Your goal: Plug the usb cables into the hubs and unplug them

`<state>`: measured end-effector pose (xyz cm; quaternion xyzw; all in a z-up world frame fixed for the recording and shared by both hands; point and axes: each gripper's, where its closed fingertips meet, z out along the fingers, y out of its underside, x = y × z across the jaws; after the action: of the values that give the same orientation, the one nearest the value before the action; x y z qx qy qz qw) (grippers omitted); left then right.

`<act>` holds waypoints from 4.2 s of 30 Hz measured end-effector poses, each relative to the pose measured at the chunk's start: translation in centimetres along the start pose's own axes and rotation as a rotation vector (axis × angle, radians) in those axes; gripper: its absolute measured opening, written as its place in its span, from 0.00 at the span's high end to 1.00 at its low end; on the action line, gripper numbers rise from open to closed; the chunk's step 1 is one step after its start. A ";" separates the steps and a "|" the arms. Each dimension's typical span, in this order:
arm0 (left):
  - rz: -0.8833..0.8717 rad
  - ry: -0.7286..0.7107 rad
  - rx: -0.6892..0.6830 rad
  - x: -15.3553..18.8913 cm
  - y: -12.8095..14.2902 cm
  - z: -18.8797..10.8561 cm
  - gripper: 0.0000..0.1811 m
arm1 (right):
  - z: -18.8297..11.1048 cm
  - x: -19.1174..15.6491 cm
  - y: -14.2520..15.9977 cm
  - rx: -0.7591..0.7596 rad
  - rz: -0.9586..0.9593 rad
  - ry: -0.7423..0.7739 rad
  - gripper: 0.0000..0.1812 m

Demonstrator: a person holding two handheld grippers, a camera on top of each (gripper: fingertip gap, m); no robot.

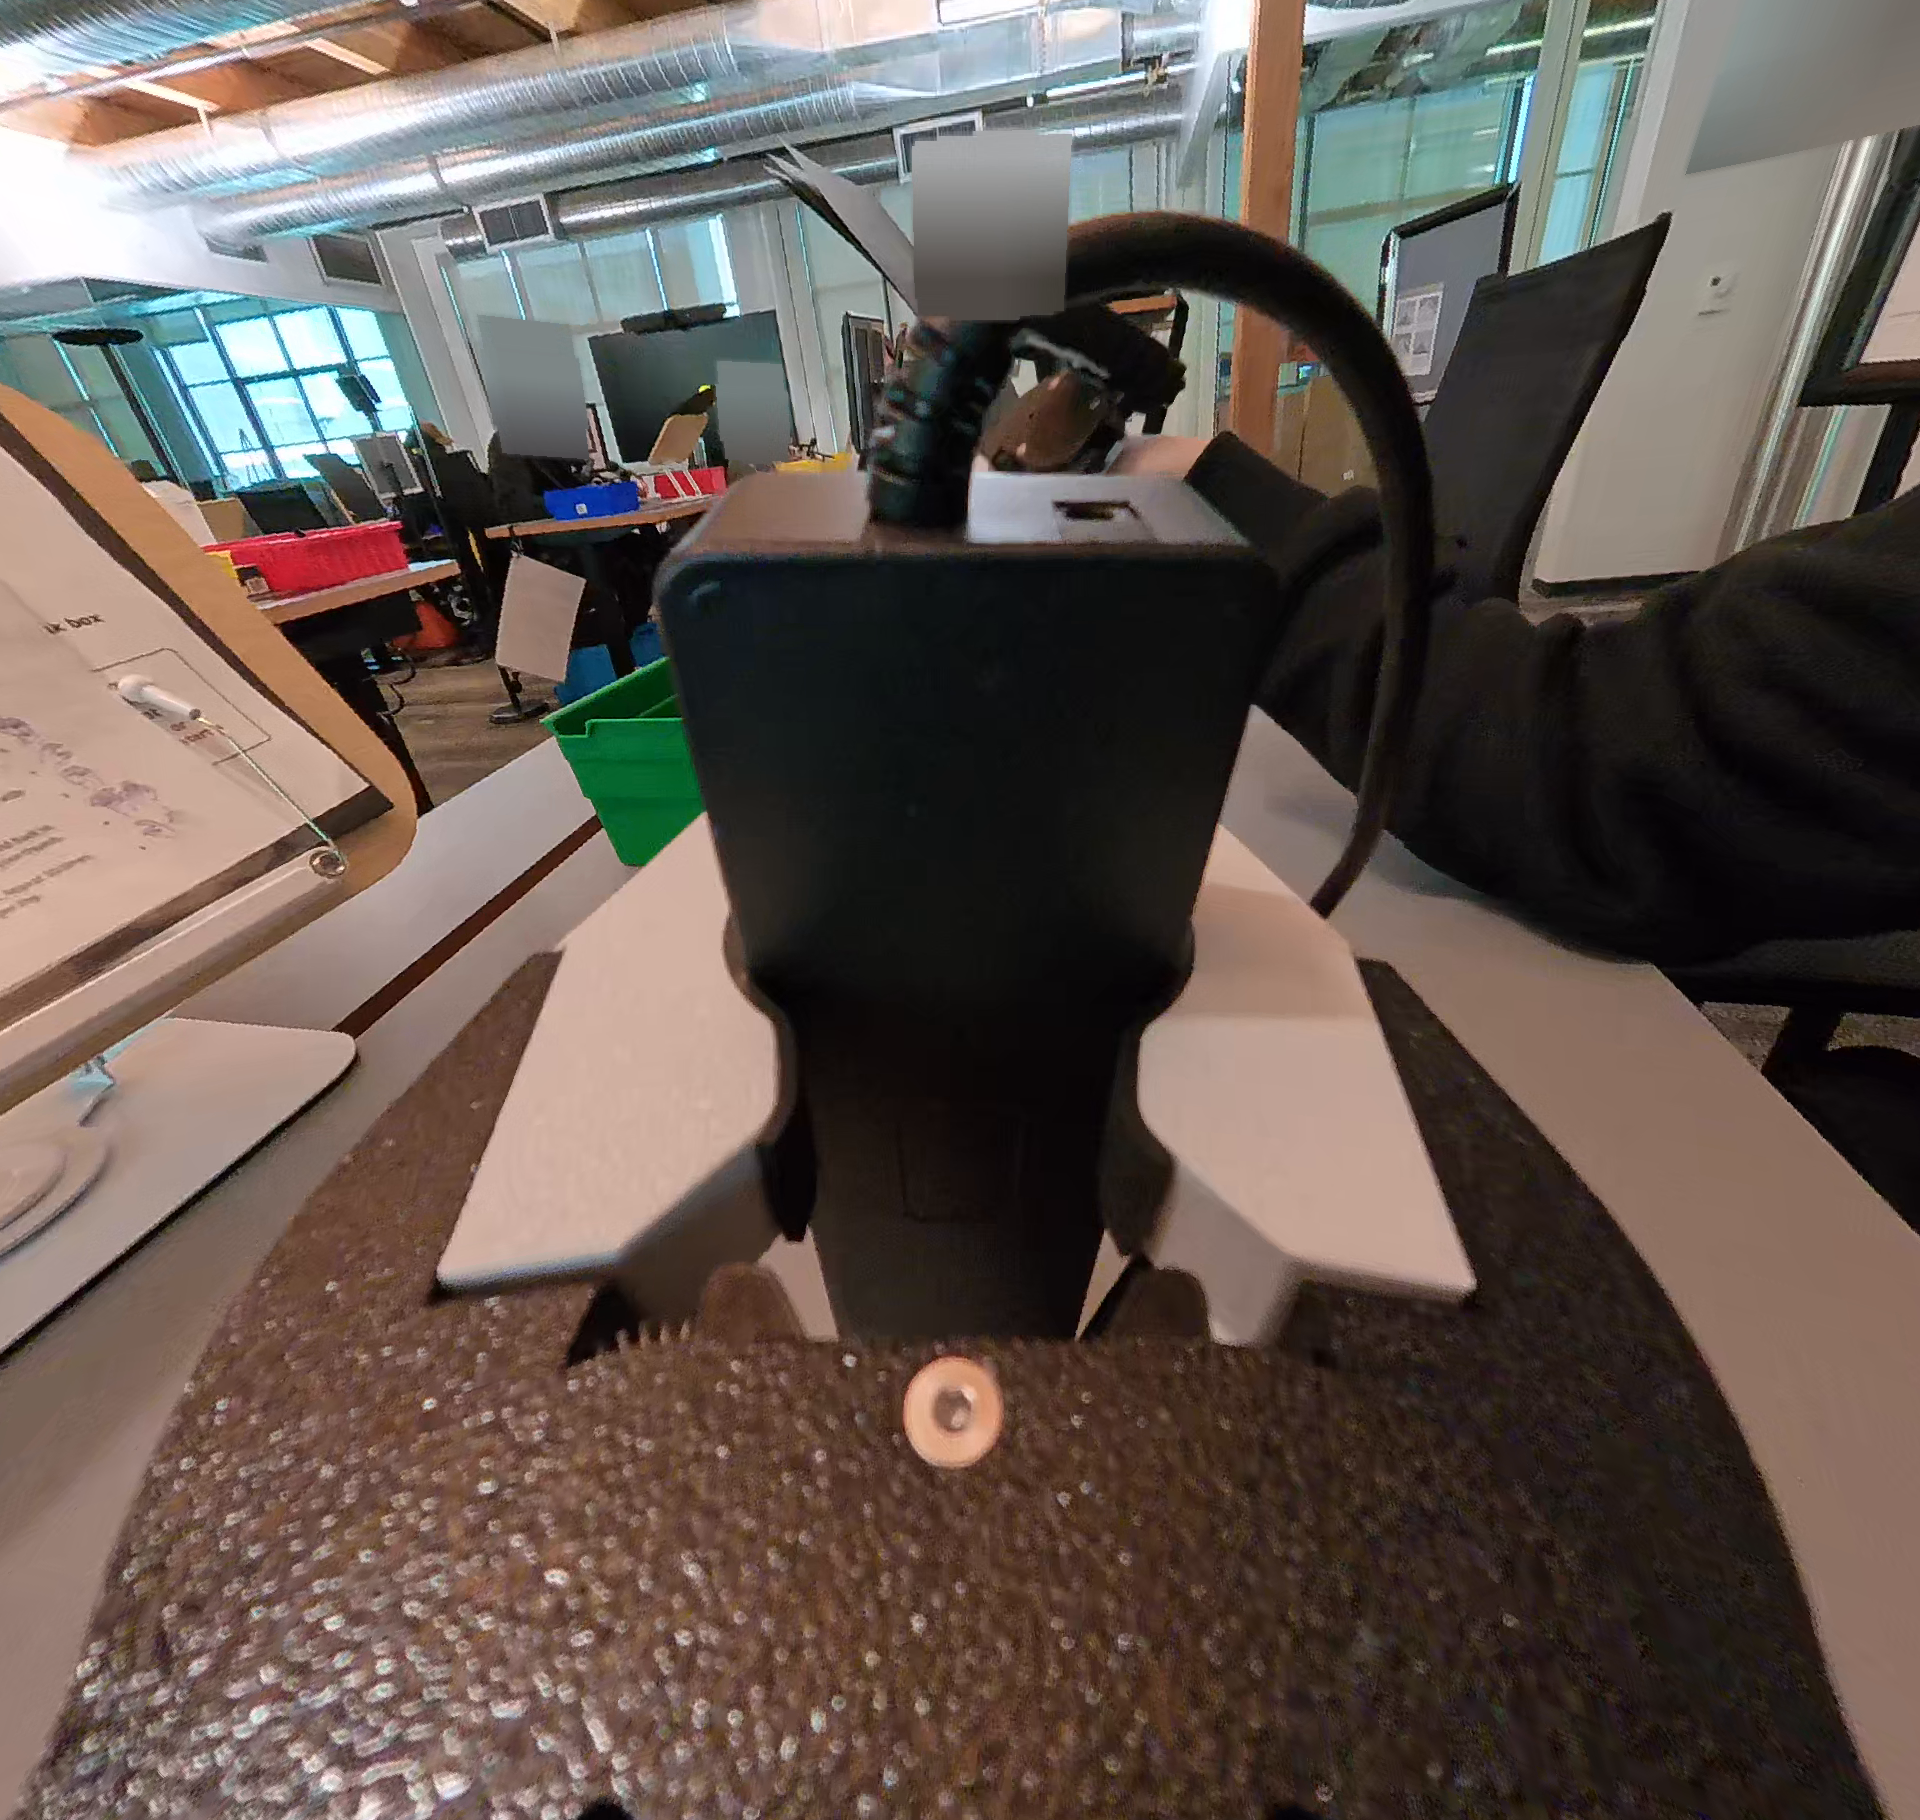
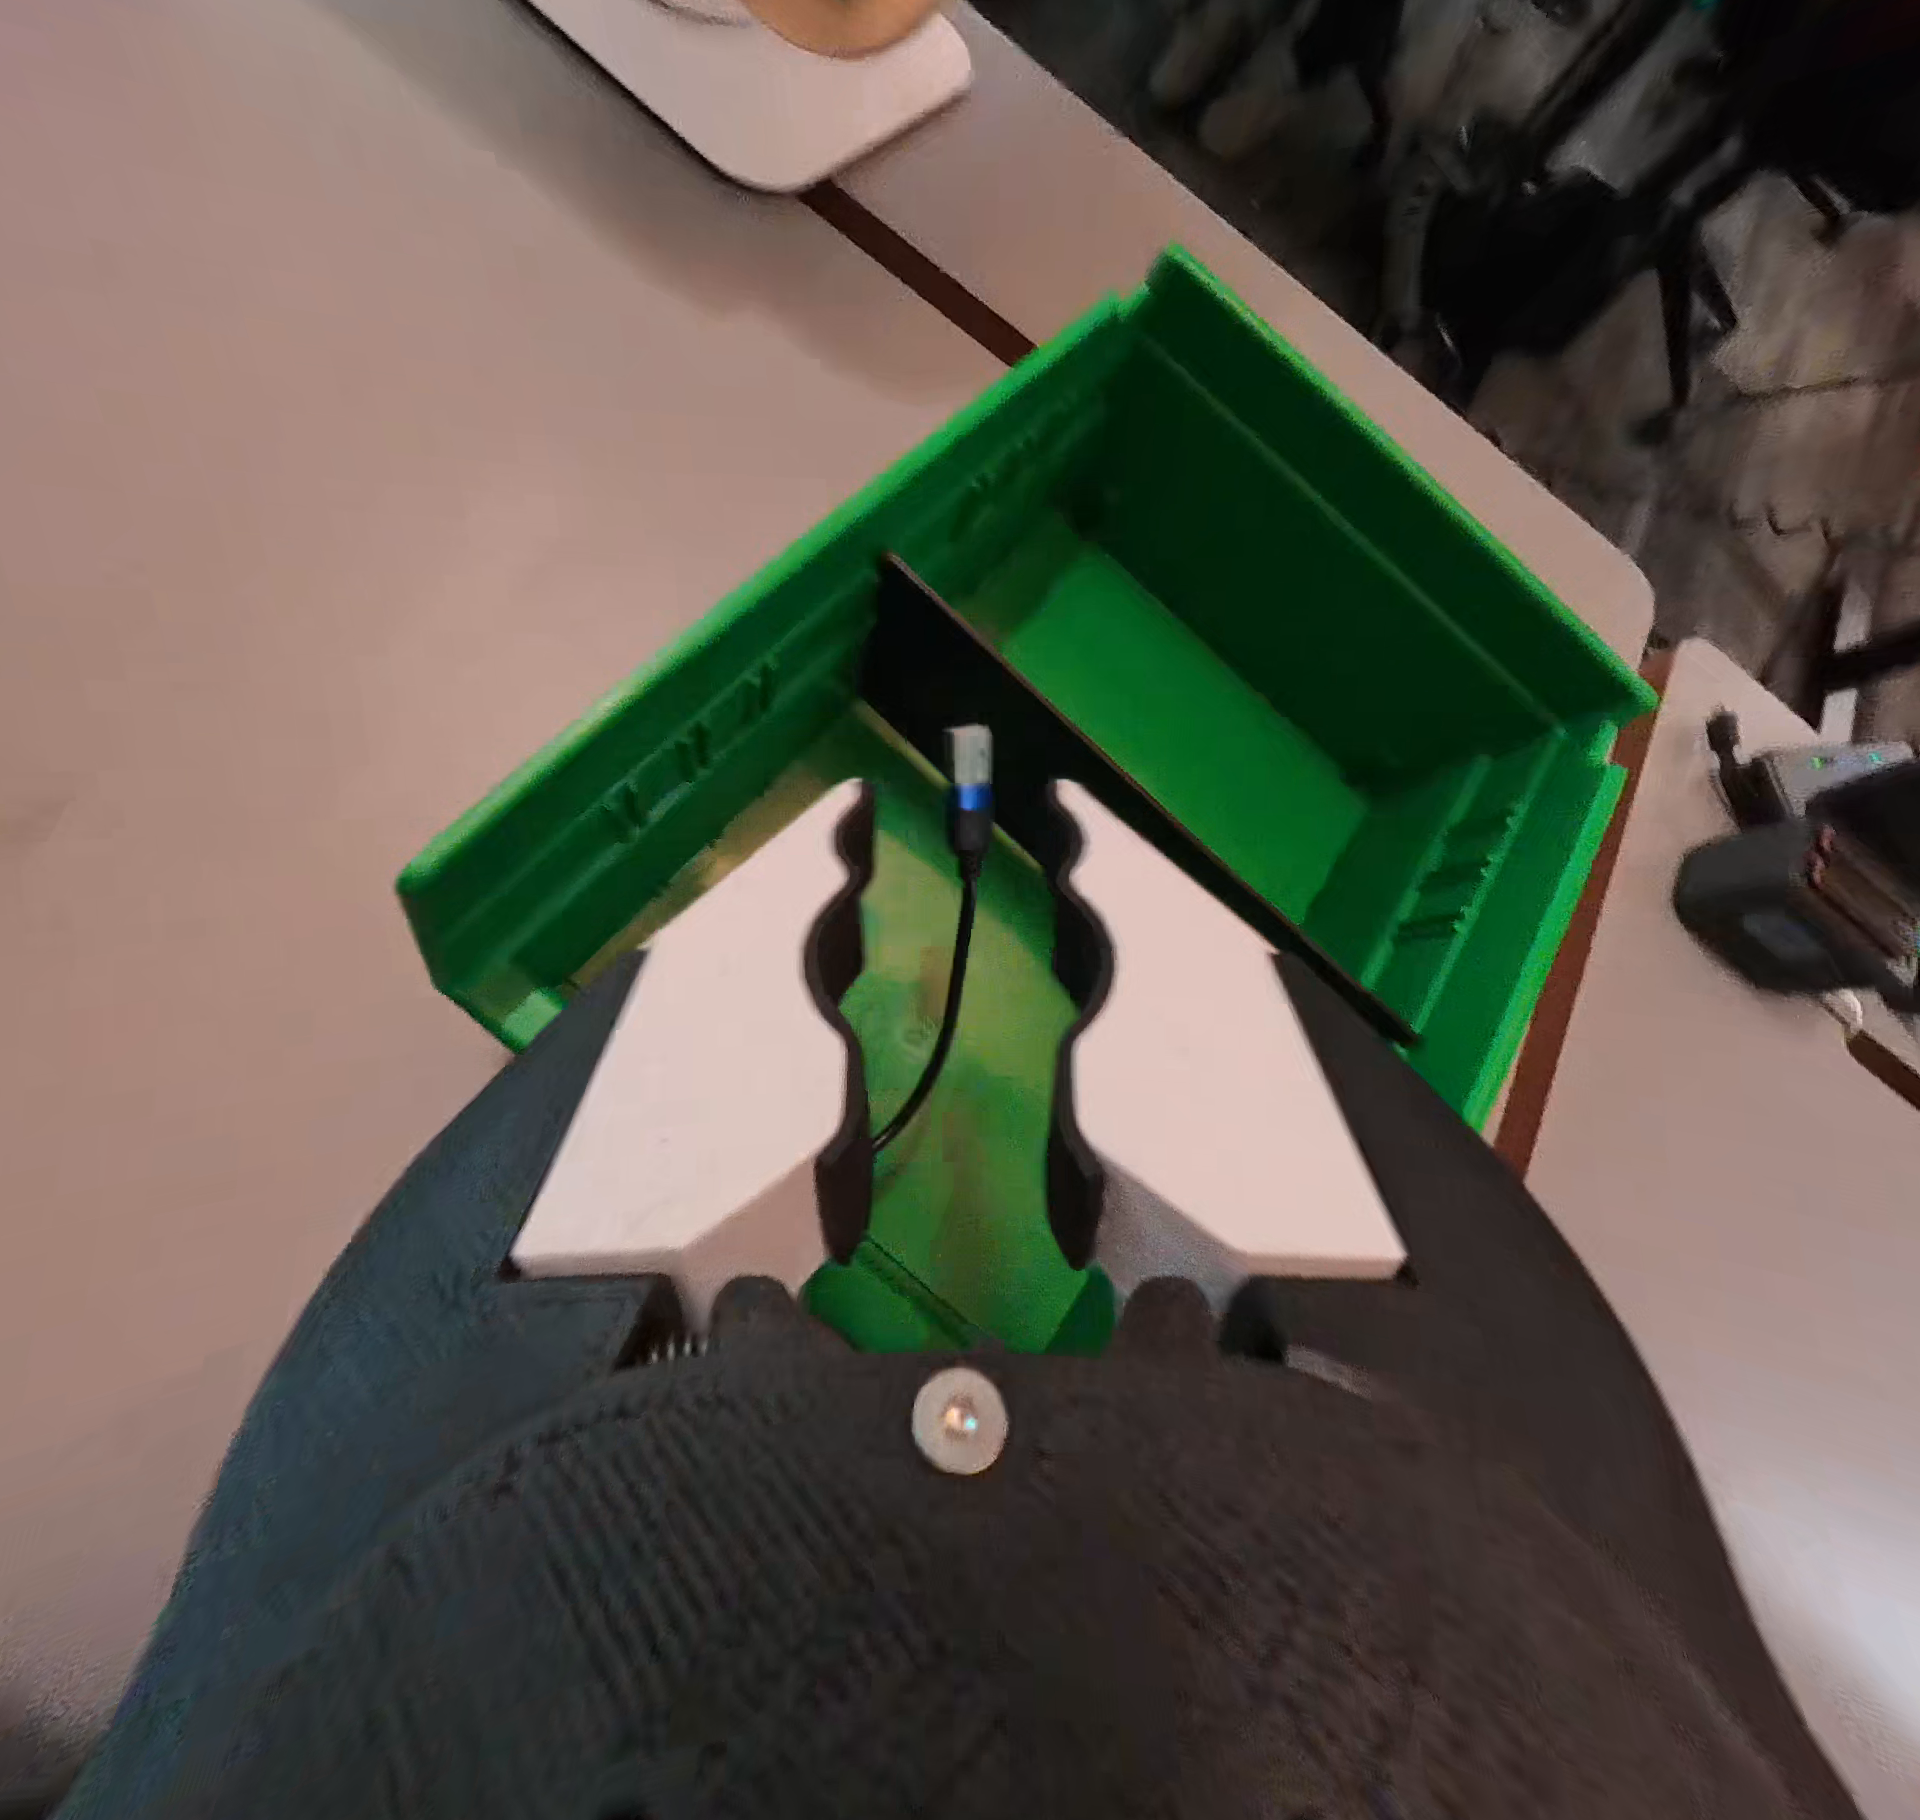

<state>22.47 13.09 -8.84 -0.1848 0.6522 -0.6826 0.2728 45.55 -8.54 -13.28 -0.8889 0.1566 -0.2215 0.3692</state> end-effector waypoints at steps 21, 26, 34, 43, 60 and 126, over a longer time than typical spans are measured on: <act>0.133 0.217 -0.045 -1.2 -3.7 3.2 0.65 | -1.9 -25.7 -19.0 0.721 -0.286 -0.770 0.85; 0.127 0.211 -0.015 -1.7 -3.6 2.9 0.64 | -1.5 -26.3 -19.4 0.732 -0.214 -0.820 0.82; 0.144 0.189 -0.037 -2.0 -3.1 2.9 0.64 | -0.6 -26.8 -19.9 0.715 -0.161 -0.805 0.85; 0.133 0.212 0.008 -1.6 -3.3 3.0 0.65 | -0.2 -27.3 -20.1 0.718 -0.111 -0.837 0.92; 0.177 0.147 -0.133 -2.9 -0.9 3.0 0.66 | 0.7 -26.5 -19.1 0.590 -0.249 -0.697 0.92; 0.068 0.119 0.059 -1.5 -7.8 2.9 0.66 | -0.8 -26.9 -18.4 0.613 -0.316 -0.727 0.53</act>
<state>24.36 11.76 -0.76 -0.1135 0.6527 -0.7018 0.2618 24.30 15.38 -6.87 -0.7719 -0.1910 0.0136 0.6062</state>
